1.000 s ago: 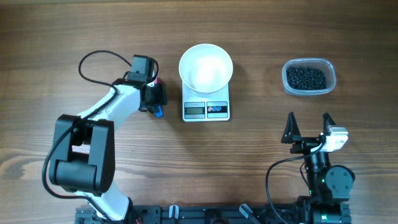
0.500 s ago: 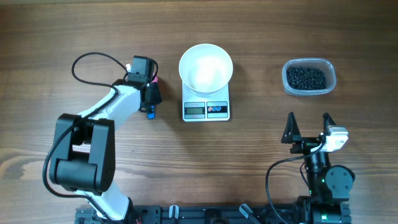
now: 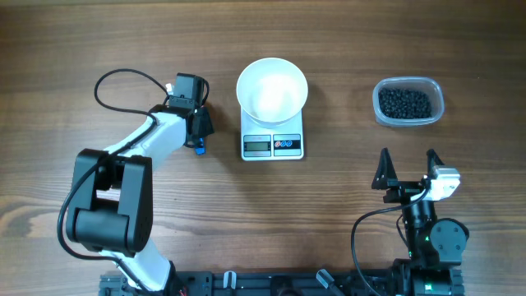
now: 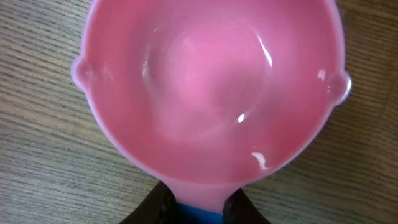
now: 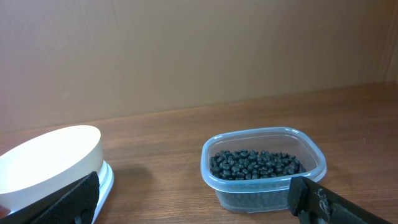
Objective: Scoop item into bowl and weigh 150g on scale
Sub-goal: 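Lift the pink scoop with the left gripper and raise it up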
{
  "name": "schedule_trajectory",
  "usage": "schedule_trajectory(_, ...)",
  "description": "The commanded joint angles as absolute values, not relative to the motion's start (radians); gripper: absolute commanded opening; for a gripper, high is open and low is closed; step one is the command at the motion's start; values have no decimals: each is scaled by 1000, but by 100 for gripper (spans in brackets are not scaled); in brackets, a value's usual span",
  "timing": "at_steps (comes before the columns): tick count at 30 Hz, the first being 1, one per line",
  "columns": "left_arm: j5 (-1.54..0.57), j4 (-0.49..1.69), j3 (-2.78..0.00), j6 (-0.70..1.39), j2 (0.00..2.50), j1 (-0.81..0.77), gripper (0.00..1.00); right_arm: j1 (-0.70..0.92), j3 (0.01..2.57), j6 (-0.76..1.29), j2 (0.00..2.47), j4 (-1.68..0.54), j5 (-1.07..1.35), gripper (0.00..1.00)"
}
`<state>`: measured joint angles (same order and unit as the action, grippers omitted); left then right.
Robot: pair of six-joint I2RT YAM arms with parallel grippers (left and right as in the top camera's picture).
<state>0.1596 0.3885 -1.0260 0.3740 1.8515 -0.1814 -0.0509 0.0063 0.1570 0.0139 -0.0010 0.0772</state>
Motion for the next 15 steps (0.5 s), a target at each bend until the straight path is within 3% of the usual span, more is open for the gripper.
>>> schedule_trajectory(1,159,392,-1024,375,1830,-176,23,-47,6,160,9,1,67,100)
schedule_trajectory(9,141,520,-1168,414,1674,-118,19,-47,6,159,9,1,68,100)
schedule_trajectory(15,-72,590,-1257,606,1600,3,20,-47,6,160,9,1,68,100)
